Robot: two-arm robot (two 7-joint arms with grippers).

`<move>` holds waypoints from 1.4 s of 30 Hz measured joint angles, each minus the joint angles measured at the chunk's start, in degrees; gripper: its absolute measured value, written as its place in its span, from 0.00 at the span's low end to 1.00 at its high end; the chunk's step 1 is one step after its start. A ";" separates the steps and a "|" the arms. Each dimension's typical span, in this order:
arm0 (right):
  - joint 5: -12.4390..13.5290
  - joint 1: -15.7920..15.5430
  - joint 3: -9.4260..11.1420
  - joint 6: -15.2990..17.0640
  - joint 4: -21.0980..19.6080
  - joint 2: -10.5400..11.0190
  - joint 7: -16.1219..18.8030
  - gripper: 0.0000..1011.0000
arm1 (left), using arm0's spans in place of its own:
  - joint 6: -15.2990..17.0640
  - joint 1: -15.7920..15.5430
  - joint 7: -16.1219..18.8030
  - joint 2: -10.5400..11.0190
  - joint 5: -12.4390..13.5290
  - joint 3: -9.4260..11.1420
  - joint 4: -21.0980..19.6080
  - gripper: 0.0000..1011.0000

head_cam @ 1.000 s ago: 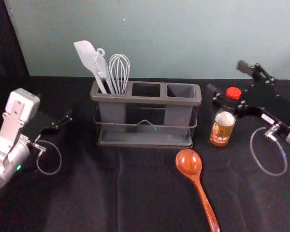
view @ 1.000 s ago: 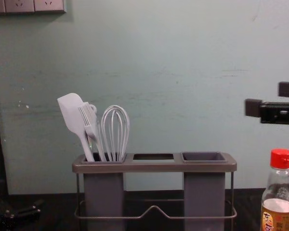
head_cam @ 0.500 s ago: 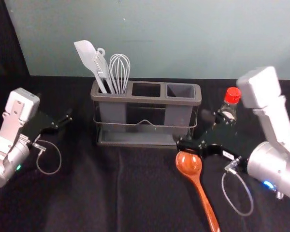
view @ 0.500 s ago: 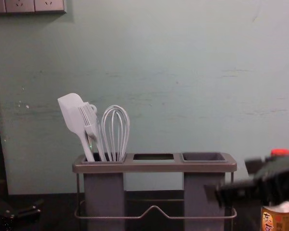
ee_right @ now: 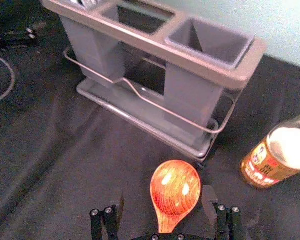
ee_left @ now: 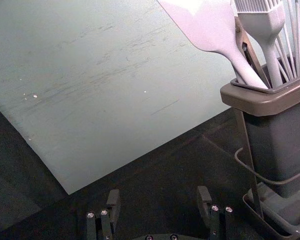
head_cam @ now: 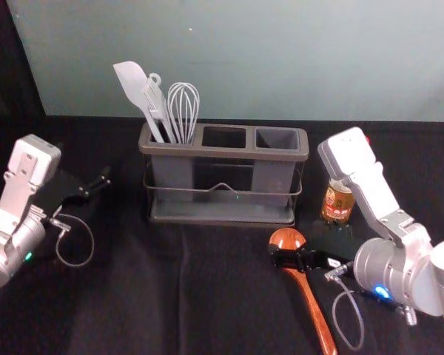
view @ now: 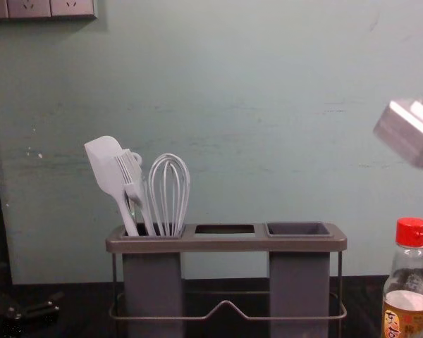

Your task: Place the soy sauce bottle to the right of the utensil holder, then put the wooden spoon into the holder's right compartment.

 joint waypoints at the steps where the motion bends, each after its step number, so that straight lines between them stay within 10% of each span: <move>1: 0.00 0.07 0.03 0.18 0.48 -0.32 -0.05 0.99 | 0.00 0.00 0.00 0.00 0.00 0.00 0.00 0.99; 42: -4.81 4.65 0.39 -5.11 16.92 -7.90 2.83 0.99 | 0.00 0.00 0.00 0.00 0.00 0.00 0.00 0.99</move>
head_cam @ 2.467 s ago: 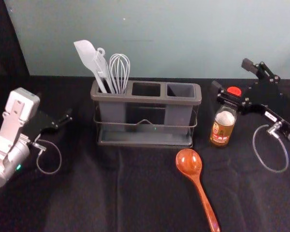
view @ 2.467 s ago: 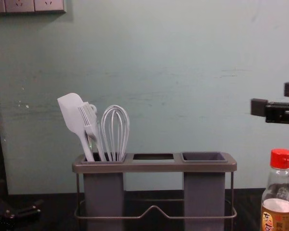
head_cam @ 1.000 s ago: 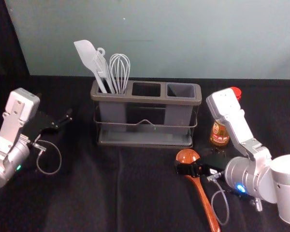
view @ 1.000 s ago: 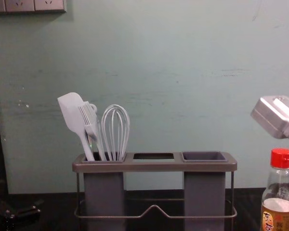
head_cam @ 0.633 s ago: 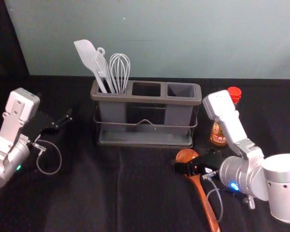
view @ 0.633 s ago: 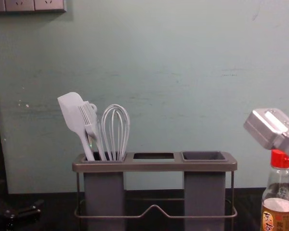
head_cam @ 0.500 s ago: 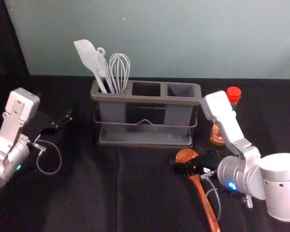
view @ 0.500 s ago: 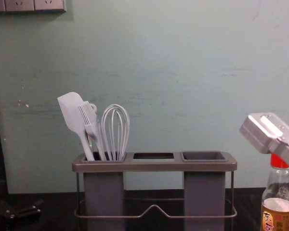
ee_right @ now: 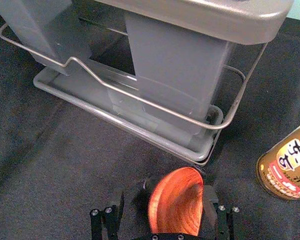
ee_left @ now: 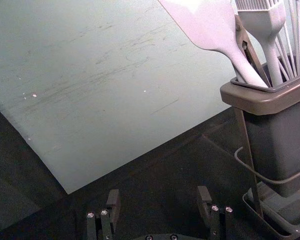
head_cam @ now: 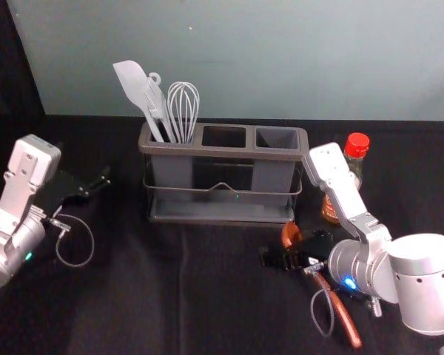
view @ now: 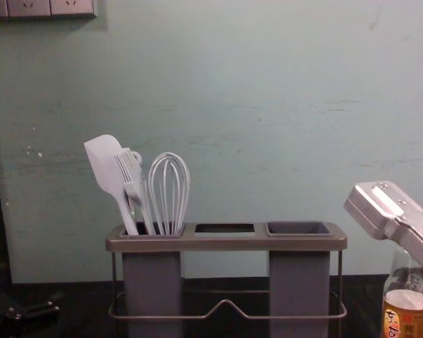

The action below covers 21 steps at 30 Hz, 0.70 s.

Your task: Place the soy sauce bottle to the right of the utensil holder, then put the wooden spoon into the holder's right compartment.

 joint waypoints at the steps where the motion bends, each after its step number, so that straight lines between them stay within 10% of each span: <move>1: -0.19 -0.03 0.12 -0.01 0.03 -0.10 0.08 0.99 | 0.00 0.00 0.00 0.00 0.00 0.00 0.00 0.99; 21: -2.77 -1.21 1.09 -1.12 -1.57 -0.10 1.57 0.99 | 0.00 0.00 0.00 0.00 0.00 0.00 0.00 0.99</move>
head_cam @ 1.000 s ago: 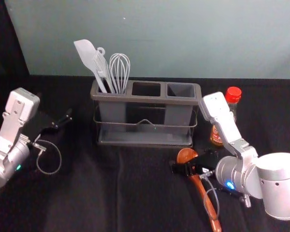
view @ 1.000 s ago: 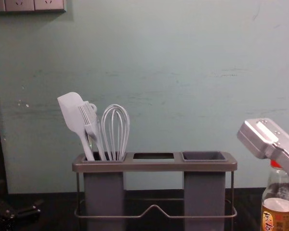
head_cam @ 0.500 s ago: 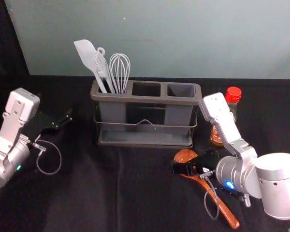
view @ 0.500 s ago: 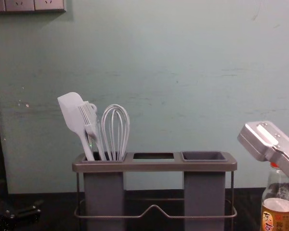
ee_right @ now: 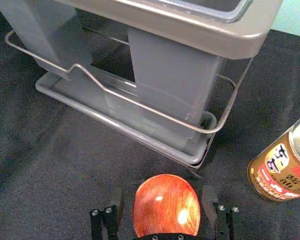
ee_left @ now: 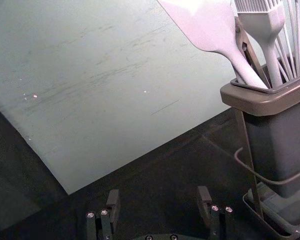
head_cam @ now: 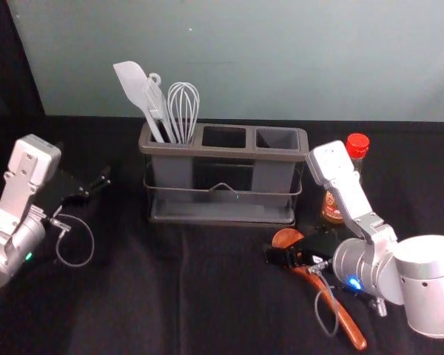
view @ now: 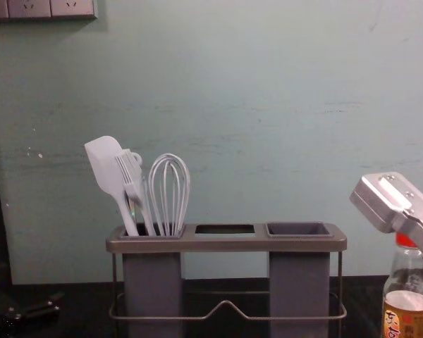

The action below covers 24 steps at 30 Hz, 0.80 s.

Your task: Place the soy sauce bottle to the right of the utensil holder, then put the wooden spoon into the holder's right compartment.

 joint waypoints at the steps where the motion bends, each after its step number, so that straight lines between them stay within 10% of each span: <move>1: -0.18 0.01 0.00 -0.13 0.16 -0.02 0.18 0.99 | 0.00 0.00 0.00 0.00 0.00 0.00 0.00 0.99; 24: -3.05 0.33 0.09 -1.51 2.56 -1.22 1.97 0.99 | 0.00 0.00 0.00 0.00 0.01 0.00 0.00 0.99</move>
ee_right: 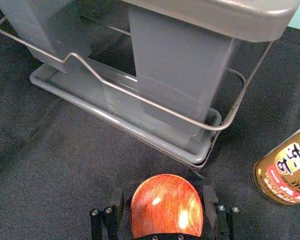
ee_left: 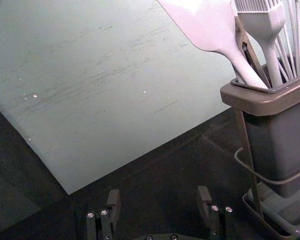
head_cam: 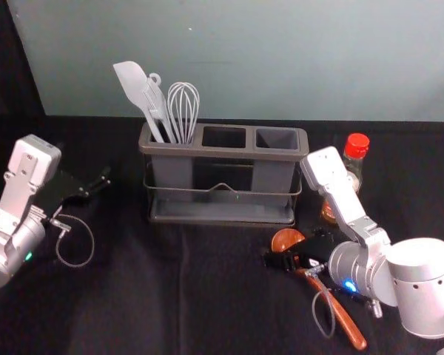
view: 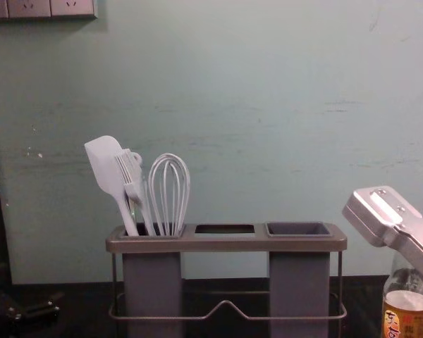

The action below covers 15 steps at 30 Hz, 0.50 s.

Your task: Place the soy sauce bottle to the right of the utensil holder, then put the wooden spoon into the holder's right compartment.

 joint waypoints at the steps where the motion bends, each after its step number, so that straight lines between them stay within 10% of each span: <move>1: 0.00 0.00 0.00 0.00 0.00 0.00 0.00 0.99 | 0.00 0.00 0.00 0.00 0.00 0.00 0.00 0.99; 15: 0.12 0.04 -0.03 0.17 -0.11 0.04 -0.07 0.92 | 0.00 0.00 0.00 0.00 0.00 0.00 0.00 0.99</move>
